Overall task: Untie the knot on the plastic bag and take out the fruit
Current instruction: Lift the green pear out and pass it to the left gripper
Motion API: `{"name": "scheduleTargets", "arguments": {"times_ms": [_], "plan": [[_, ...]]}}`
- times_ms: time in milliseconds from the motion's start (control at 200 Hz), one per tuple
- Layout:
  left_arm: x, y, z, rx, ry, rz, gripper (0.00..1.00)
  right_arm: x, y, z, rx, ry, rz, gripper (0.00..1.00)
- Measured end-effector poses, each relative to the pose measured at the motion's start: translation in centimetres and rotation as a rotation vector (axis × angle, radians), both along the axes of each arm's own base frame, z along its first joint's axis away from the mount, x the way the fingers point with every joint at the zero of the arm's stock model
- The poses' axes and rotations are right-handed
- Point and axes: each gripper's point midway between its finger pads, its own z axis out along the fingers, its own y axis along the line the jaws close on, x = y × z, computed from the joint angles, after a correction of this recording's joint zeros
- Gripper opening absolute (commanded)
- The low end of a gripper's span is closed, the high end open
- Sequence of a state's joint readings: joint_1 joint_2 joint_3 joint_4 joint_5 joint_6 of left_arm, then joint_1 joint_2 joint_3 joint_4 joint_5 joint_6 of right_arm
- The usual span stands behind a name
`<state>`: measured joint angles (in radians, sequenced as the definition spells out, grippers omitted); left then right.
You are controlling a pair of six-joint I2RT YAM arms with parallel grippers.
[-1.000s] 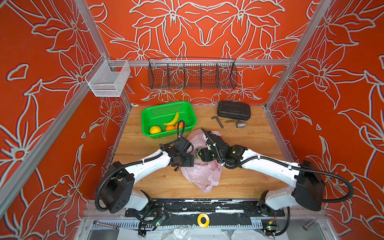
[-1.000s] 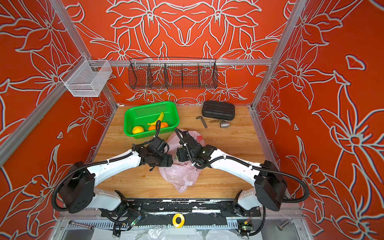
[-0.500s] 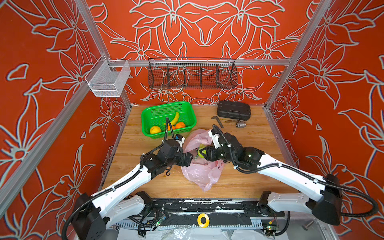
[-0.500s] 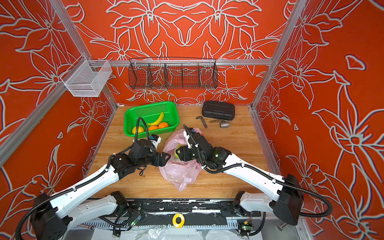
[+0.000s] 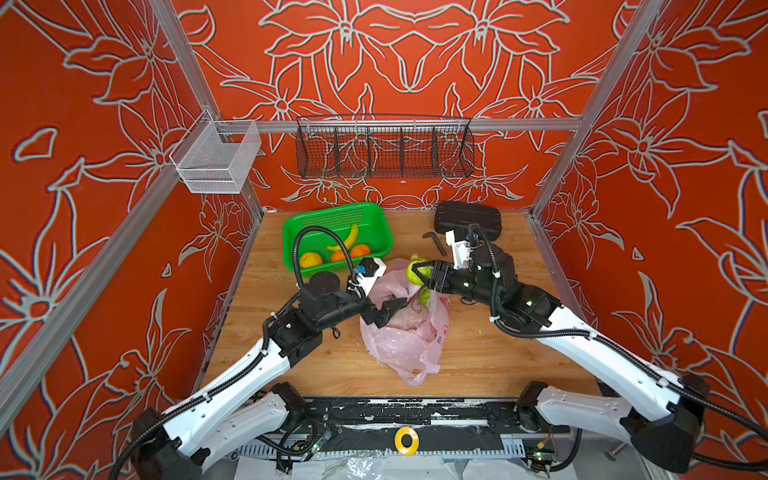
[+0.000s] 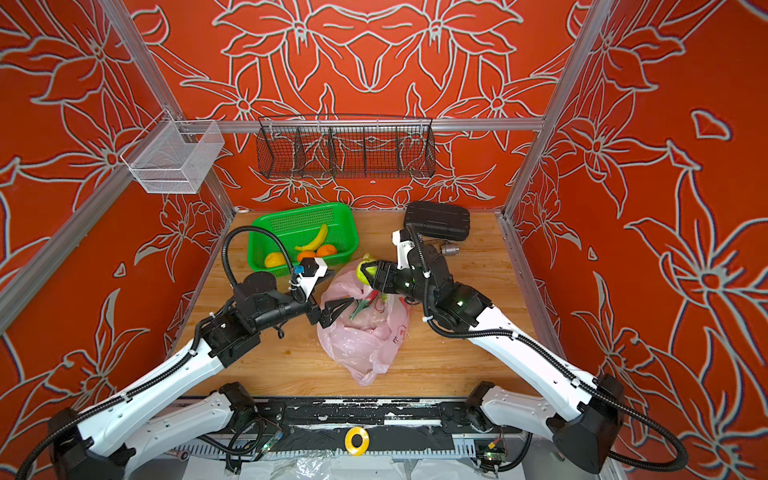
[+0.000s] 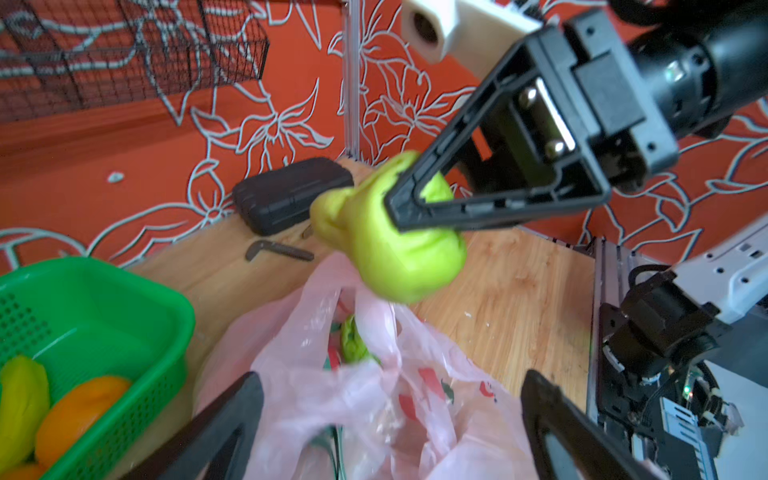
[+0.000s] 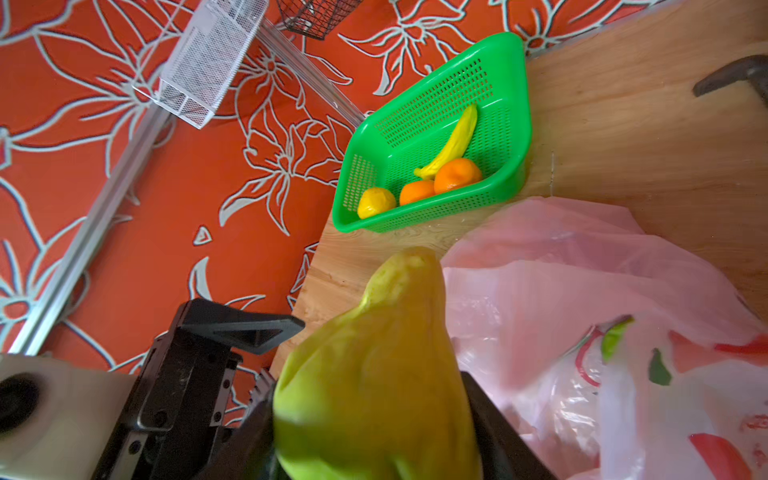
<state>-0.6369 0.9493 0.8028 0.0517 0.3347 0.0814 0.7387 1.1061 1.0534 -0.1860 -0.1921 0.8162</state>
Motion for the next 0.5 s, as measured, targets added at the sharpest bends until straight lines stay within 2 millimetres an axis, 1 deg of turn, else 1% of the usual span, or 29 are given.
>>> {"name": "scheduleTargets", "arguments": {"times_ms": [60,130,240,340,450,500], "plan": [[0.5,-0.9,1.3,-0.016,-0.024,-0.025,0.97,-0.2,0.2,0.9,0.036,-0.01,0.012,0.59],[1.2,-1.8,2.2,-0.03,-0.04,-0.044,0.97,-0.5,0.4,1.9,0.074,-0.021,0.026,0.6],[1.9,-2.9,2.8,-0.039,-0.05,-0.065,0.97,-0.8,0.5,3.1,0.116,-0.037,0.039,0.6],[2.4,-3.5,3.4,-0.045,-0.057,-0.076,0.96,-1.0,0.5,3.8,0.14,-0.047,0.047,0.59],[2.6,-4.0,4.0,-0.058,-0.064,-0.097,0.92,-1.2,0.4,4.4,0.157,-0.059,0.048,0.59],[2.7,-4.2,4.4,-0.068,-0.065,-0.103,0.88,-1.3,0.3,4.7,0.165,-0.064,0.046,0.59]]}}
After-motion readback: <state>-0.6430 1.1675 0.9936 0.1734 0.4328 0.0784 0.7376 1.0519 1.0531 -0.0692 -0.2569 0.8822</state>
